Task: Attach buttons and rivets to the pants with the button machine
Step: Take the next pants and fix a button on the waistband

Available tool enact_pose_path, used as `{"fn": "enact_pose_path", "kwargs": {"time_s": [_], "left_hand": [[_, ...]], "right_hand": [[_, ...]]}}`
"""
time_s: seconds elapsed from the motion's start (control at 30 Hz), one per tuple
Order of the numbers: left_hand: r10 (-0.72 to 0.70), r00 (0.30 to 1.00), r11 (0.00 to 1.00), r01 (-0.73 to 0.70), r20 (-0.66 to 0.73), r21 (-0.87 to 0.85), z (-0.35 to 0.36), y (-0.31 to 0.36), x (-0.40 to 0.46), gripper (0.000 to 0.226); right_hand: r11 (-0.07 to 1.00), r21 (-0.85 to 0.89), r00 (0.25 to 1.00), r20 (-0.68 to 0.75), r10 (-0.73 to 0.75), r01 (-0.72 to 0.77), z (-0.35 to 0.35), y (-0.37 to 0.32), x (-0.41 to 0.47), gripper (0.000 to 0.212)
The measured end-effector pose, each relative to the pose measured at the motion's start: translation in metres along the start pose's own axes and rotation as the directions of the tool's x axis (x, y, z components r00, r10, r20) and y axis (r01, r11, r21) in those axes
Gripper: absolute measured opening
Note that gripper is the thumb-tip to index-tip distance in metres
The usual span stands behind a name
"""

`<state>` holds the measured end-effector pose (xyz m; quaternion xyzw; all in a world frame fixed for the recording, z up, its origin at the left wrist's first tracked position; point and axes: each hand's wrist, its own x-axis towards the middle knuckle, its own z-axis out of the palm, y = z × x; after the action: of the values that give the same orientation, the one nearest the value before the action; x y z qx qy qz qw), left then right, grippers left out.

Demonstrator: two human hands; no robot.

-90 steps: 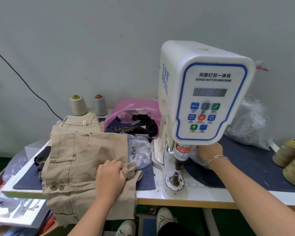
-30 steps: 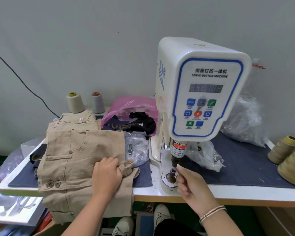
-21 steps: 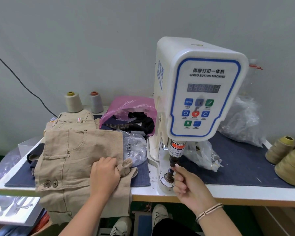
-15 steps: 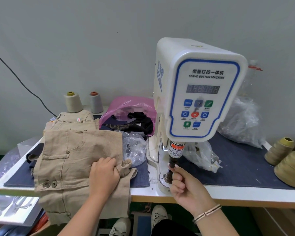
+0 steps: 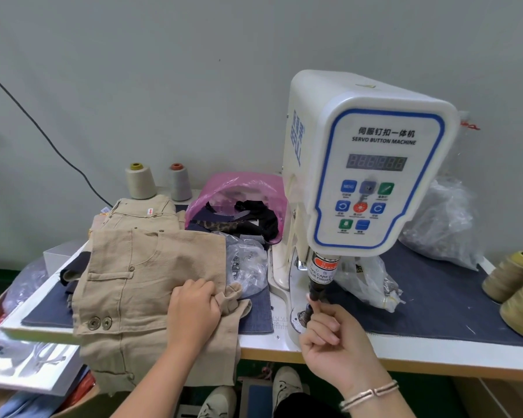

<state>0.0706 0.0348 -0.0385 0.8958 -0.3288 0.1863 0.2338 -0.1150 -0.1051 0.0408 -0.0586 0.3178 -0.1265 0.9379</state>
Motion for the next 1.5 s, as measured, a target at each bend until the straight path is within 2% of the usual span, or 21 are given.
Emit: {"fn": "enact_pose_path", "kwargs": {"time_s": [0.1,0.2,0.3,0.37,0.43,0.5,0.57,0.63,0.7,0.77,0.8,0.9,1.0,1.1,1.2,1.23,1.27,1.3,1.4,1.43,1.5], "left_hand": [[-0.02,0.999,1.0,0.02,0.027,-0.017,-0.004,0.002,-0.001,0.025],[-0.014,0.997,0.996,0.02,0.071,-0.088,-0.003,0.001,0.0,0.022],[-0.158,0.987,0.9,0.152,0.018,-0.409,-0.007,-0.001,0.004,0.018],[-0.264,0.961,0.806,0.173,-0.082,-0.566,-0.021,-0.005,0.013,0.034],[-0.322,0.914,0.856,0.17,-0.246,-0.487,-0.036,-0.014,0.026,0.035],[-0.383,0.858,0.904,0.272,-0.341,-0.33,-0.047,-0.031,0.039,0.028],[-0.558,0.803,0.825,0.51,-0.208,-0.245,-0.053,-0.046,0.048,0.035],[-0.628,0.777,0.778,0.625,-0.047,-0.06,-0.054,-0.056,0.048,0.043],[-0.575,0.817,0.818,0.574,-0.026,-0.038,-0.054,-0.061,0.046,0.031],[-0.463,0.884,0.86,0.432,-0.061,-0.27,-0.06,-0.059,0.042,0.027],[-0.405,0.912,0.836,0.344,-0.058,-0.427,-0.065,-0.056,0.038,0.029],[-0.258,0.966,0.586,0.173,0.02,-0.792,-0.092,-0.03,0.028,0.022],[-0.02,0.992,0.482,0.122,0.128,-0.868,-0.114,-0.001,0.025,0.014],[0.263,0.919,0.381,0.182,0.295,-0.907,-0.126,0.023,0.021,0.014],[0.502,0.762,0.331,0.266,0.408,-0.905,-0.129,0.042,0.017,0.004],[0.573,0.698,0.319,0.293,0.429,-0.901,-0.127,0.047,0.017,0.007],[0.62,0.648,0.311,0.315,0.443,-0.897,-0.125,0.052,0.016,0.008],[0.643,0.614,0.303,0.343,0.457,-0.889,-0.124,0.056,0.016,0.011],[0.665,0.572,0.325,0.357,0.48,-0.876,-0.117,0.064,0.016,0.023],[0.67,0.561,0.372,0.315,0.487,-0.873,-0.113,0.065,0.017,0.019],[0.66,0.547,0.494,0.201,0.515,-0.846,-0.102,0.068,0.018,0.008]], "right_hand": [[0.999,-0.006,0.999,0.001,-0.036,0.036,-0.004,0.01,0.002,0.014],[0.997,-0.051,0.997,-0.043,-0.06,0.058,-0.011,0.016,0.001,0.027],[0.993,-0.115,0.998,-0.059,-0.039,0.032,-0.017,0.021,-0.002,0.035],[0.987,-0.161,0.996,-0.075,-0.04,0.027,-0.021,0.024,-0.004,0.031],[0.979,-0.201,0.991,-0.111,-0.068,0.044,-0.028,0.024,-0.004,0.022],[0.969,-0.237,0.987,-0.129,-0.095,0.062,-0.034,0.022,-0.005,0.025],[0.959,-0.271,0.984,-0.126,-0.122,0.084,-0.037,0.022,-0.007,0.027],[0.945,-0.309,0.983,-0.109,-0.151,0.11,-0.039,0.022,-0.008,0.028],[0.926,-0.351,0.981,-0.071,-0.178,0.143,-0.04,0.022,-0.008,0.028],[0.877,-0.441,0.977,-0.005,-0.214,0.19,-0.041,0.02,-0.009,0.028],[0.823,-0.522,0.97,0.041,-0.239,0.224,-0.042,0.019,-0.009,0.028],[0.505,-0.761,0.911,0.303,-0.279,0.408,-0.033,0.02,-0.015,0.03],[0.188,-0.736,0.752,0.587,-0.3,0.65,-0.003,0.022,-0.024,0.036],[-0.024,-0.524,0.501,0.827,-0.256,0.852,0.028,0.023,-0.033,0.02],[-0.218,-0.364,0.336,0.929,-0.156,0.906,0.037,0.022,-0.033,0.023],[-0.246,-0.335,0.313,0.941,-0.127,0.909,0.035,0.02,-0.032,0.024],[-0.248,-0.341,0.325,0.94,-0.103,0.907,0.03,0.019,-0.03,0.024],[-0.22,-0.391,0.381,0.92,-0.089,0.893,0.024,0.017,-0.029,0.024],[-0.019,-0.621,0.62,0.783,-0.043,0.783,0.002,0.009,-0.025,0.026],[-0.047,-0.659,0.659,0.752,-0.026,0.75,-0.006,0.006,-0.022,0.025],[-0.222,-0.655,0.676,0.736,0.028,0.722,-0.022,0.0,-0.016,0.022]]}}
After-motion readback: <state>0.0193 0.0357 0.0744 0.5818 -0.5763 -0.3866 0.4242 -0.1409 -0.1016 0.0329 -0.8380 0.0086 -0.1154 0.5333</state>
